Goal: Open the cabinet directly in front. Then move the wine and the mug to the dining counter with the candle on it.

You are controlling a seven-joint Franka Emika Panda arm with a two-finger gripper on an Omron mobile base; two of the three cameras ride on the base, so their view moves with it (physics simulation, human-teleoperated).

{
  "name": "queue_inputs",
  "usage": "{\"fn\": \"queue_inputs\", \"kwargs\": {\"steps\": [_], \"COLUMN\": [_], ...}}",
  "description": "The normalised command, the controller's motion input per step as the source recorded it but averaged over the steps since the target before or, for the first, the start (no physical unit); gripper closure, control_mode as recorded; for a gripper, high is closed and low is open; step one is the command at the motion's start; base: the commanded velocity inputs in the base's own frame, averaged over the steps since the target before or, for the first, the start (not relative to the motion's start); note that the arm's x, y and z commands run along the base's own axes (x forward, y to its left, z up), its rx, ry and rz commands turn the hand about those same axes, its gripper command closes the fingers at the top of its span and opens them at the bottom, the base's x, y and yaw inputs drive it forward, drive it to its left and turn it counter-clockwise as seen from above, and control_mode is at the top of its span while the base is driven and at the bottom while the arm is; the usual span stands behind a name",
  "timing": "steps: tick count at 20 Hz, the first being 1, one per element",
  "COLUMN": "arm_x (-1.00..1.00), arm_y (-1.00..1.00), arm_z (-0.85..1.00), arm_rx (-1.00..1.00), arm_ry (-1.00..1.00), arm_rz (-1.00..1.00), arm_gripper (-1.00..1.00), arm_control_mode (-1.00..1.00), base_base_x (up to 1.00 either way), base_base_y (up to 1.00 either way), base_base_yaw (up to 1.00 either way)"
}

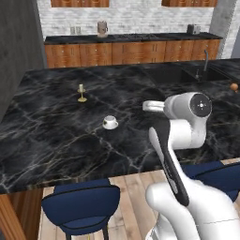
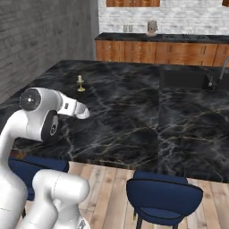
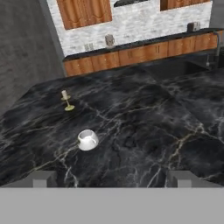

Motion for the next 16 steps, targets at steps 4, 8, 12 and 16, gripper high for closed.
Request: {"fn": "queue_inputs", "kwargs": {"steps": [4, 8, 12, 16], "arm_x": [-1.00, -1.00, -0.46, -0.10], "arm_y": [-0.38, -0.19, 0.00, -0.01], "arm_z": [0.51, 1.00, 0.89, 0.05], "arm_rx": [0.09, 0.03, 0.00, 0.01], "arm_ry": [-0.40, -0.46, -0.26, 0.00], "arm_rz": [-0.07, -0.05, -0.02, 0.00], "arm_gripper": [-1.00, -1.00, -1.00, -1.00], "arm_control_mode": [-1.00, -1.00, -1.00, -1.00], "base_base_x": [0.00, 0.00, 0.00, 0.00], "base_base_y": [0.00, 0.00, 0.00, 0.00], "base_base_yaw": [0.00, 0.00, 0.00, 0.00]}}
